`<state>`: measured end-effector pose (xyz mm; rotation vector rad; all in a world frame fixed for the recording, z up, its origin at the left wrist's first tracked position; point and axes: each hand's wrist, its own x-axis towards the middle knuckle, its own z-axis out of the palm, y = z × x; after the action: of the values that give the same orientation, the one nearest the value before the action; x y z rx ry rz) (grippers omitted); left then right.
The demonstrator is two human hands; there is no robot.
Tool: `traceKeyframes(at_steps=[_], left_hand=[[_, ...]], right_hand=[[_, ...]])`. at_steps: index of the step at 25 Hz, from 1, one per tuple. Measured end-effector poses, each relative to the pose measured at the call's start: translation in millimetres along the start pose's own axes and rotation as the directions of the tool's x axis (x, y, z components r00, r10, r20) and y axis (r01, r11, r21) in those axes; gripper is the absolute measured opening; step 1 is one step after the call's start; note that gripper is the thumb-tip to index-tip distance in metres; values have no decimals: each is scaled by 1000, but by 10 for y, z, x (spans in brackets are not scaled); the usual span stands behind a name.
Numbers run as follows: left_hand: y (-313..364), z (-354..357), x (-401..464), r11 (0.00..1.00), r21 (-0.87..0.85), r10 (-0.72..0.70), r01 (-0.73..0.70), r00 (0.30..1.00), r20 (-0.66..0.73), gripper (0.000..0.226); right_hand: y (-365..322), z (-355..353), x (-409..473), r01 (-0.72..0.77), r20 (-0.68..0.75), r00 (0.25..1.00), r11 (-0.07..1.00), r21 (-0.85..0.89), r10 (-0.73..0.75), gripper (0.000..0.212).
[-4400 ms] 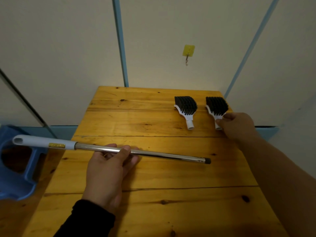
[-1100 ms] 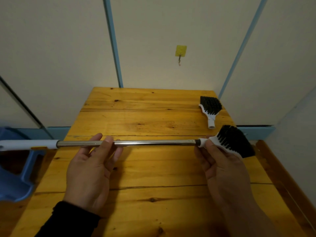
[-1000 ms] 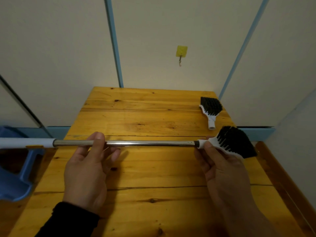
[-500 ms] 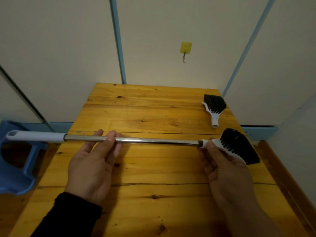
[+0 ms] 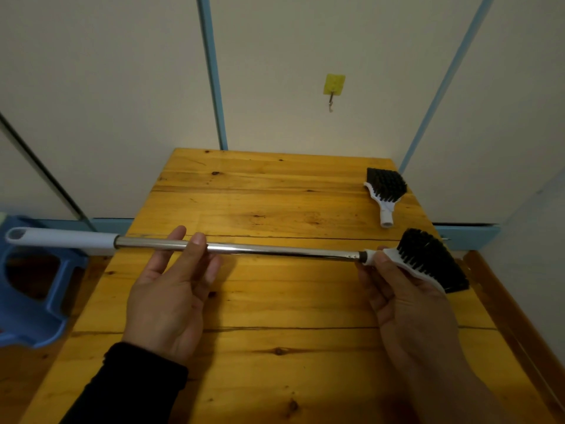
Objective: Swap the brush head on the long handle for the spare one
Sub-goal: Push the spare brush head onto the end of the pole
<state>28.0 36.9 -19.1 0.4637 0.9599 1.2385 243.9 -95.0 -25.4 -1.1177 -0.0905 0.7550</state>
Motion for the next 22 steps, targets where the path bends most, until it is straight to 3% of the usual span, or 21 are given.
traceKeyframes(at_steps=[7,13,22], left_hand=[[-3,1,-1,1000,-24,9,-9,1000,3,44],[-3,-11,-10,997,63,37,-36,999,-17,42],[-56,-41,30,1000,22,-5,6,999,-32,44]], right_hand=[[27,-36,54,3,-10,1000,1000,-6,-3,29],[15,-36,49,4,-1,1000,1000,4,-4,20],[-2,-42,60,-7,-28,1000,1000,29,7,17]])
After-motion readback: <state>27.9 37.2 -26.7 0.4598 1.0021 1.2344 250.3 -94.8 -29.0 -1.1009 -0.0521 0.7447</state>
